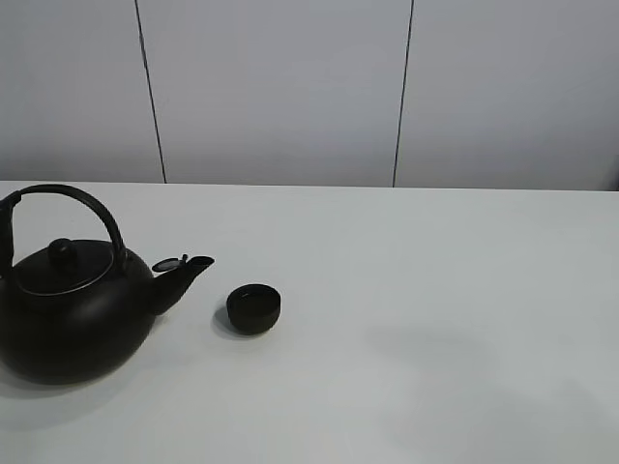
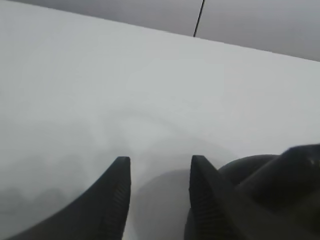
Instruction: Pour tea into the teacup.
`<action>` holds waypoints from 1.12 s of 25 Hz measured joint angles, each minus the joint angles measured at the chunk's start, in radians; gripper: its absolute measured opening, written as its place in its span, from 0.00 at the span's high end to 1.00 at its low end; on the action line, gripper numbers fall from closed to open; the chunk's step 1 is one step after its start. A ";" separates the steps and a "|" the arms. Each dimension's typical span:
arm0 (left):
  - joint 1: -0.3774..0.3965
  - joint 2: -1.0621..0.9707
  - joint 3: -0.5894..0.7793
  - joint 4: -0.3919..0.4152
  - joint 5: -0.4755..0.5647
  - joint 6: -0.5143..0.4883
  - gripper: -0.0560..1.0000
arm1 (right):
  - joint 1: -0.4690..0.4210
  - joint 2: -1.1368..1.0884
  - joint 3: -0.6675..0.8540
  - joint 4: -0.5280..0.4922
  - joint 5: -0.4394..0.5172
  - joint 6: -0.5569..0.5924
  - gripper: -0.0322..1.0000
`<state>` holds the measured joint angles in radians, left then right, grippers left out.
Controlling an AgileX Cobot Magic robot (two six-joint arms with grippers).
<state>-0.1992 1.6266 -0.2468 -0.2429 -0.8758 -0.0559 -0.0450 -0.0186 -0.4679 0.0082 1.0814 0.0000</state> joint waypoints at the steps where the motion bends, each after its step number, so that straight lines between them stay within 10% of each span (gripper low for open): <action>1: 0.011 -0.008 -0.031 0.017 0.069 -0.016 0.67 | 0.000 0.000 0.000 0.000 0.000 0.000 0.47; 15: 0.087 -0.357 -0.448 0.243 0.797 -0.057 0.67 | 0.000 0.000 0.000 0.000 0.001 0.000 0.47; 19: 0.215 -0.426 -0.555 0.291 1.025 -0.060 0.67 | 0.000 0.000 0.000 0.000 0.001 0.000 0.47; 28: 0.596 -0.455 -0.629 0.209 1.192 0.039 0.67 | 0.000 0.000 0.000 0.000 0.001 0.000 0.47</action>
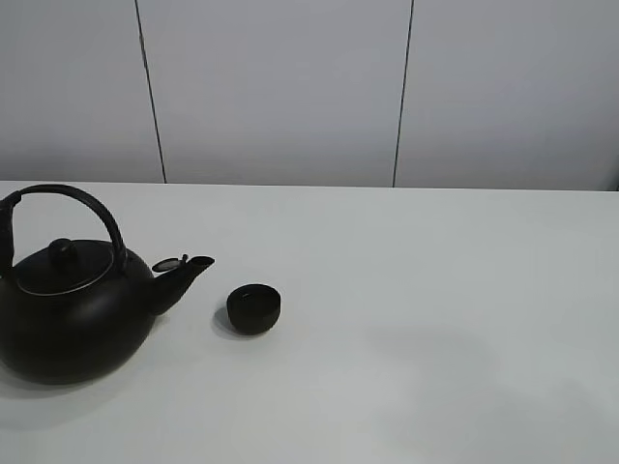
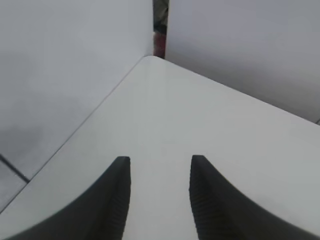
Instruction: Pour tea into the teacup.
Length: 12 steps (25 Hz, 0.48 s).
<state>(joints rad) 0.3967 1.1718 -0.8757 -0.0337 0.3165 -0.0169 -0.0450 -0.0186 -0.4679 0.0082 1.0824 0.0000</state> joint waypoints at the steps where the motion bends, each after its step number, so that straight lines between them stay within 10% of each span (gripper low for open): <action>1: 0.026 -0.009 -0.001 -0.022 0.024 0.025 0.67 | 0.000 0.000 0.000 0.000 0.000 0.000 0.47; 12: -0.047 -0.424 -0.287 -0.162 0.559 0.127 0.67 | 0.000 0.000 0.000 0.000 -0.001 0.000 0.47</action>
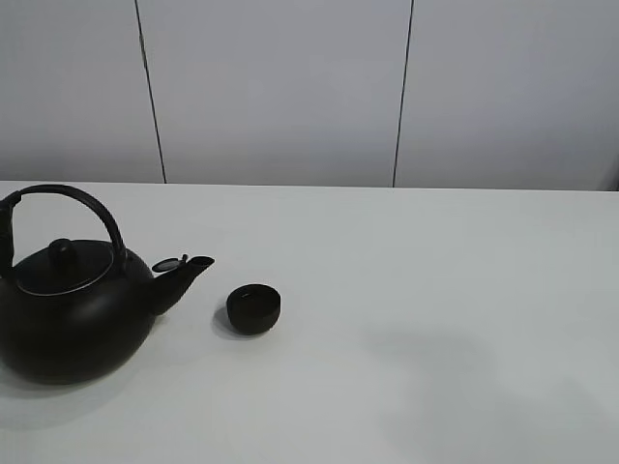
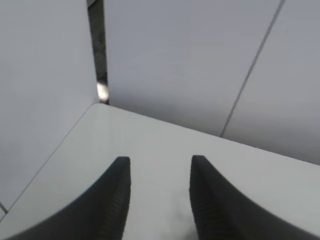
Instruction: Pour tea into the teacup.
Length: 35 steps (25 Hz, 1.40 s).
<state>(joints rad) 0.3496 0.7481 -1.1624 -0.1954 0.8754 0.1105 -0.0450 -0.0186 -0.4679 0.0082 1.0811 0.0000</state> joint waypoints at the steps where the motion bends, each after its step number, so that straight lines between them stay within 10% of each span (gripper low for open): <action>1: -0.009 -0.056 -0.042 -0.008 0.070 0.000 0.67 | 0.000 0.000 0.000 0.000 0.000 0.000 0.47; 8: -0.014 -0.464 -0.190 -0.044 0.385 0.001 0.67 | 0.000 0.000 0.000 0.000 0.000 0.000 0.47; 14: -0.015 -0.764 0.008 -0.039 0.412 0.001 0.67 | 0.000 0.000 0.000 0.000 0.000 0.000 0.47; 27: -0.023 -0.766 0.566 -0.019 0.344 0.076 0.67 | 0.000 0.000 0.000 0.000 0.001 0.000 0.47; 35: -0.178 -0.766 0.654 0.043 0.303 0.058 0.67 | 0.000 0.000 0.000 0.000 0.001 0.000 0.47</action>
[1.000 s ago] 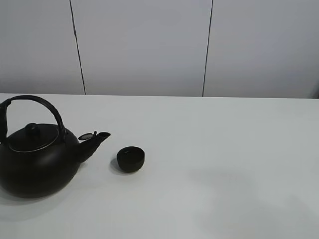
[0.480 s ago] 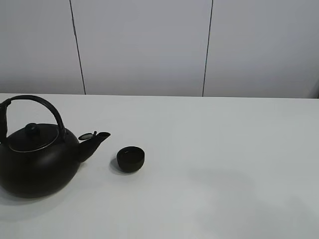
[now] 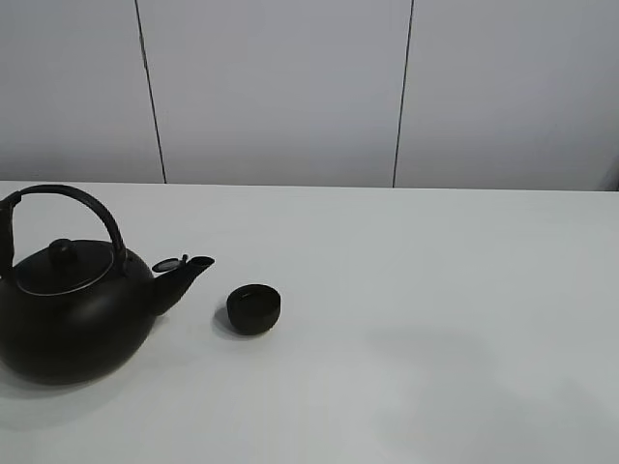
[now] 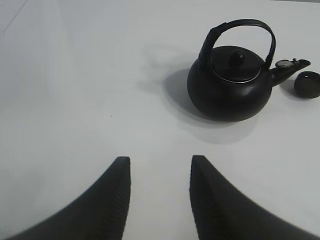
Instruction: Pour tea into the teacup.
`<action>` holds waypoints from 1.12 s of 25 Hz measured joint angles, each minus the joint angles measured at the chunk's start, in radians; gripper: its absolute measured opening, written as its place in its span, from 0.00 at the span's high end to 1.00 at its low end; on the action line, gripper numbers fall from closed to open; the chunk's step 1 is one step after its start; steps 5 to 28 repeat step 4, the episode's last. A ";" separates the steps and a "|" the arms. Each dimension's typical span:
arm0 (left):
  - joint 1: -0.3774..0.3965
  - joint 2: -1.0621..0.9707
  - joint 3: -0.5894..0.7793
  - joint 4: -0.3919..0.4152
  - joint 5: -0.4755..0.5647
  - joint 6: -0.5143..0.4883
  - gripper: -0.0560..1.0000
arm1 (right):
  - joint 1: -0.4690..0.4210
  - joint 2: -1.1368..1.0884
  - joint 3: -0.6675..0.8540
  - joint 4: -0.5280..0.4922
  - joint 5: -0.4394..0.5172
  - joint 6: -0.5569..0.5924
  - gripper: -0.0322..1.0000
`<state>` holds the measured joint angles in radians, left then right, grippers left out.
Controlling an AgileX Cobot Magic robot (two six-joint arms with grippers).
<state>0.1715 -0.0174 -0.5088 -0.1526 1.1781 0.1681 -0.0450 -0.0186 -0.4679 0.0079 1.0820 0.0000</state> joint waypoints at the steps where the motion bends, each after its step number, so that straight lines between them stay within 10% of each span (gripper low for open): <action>1: -0.019 0.000 0.008 0.001 -0.012 -0.005 0.67 | 0.000 0.000 0.000 0.000 0.000 0.000 0.47; 28: -0.075 0.000 0.022 0.002 -0.032 -0.013 0.67 | 0.000 0.000 0.000 0.000 0.000 0.000 0.47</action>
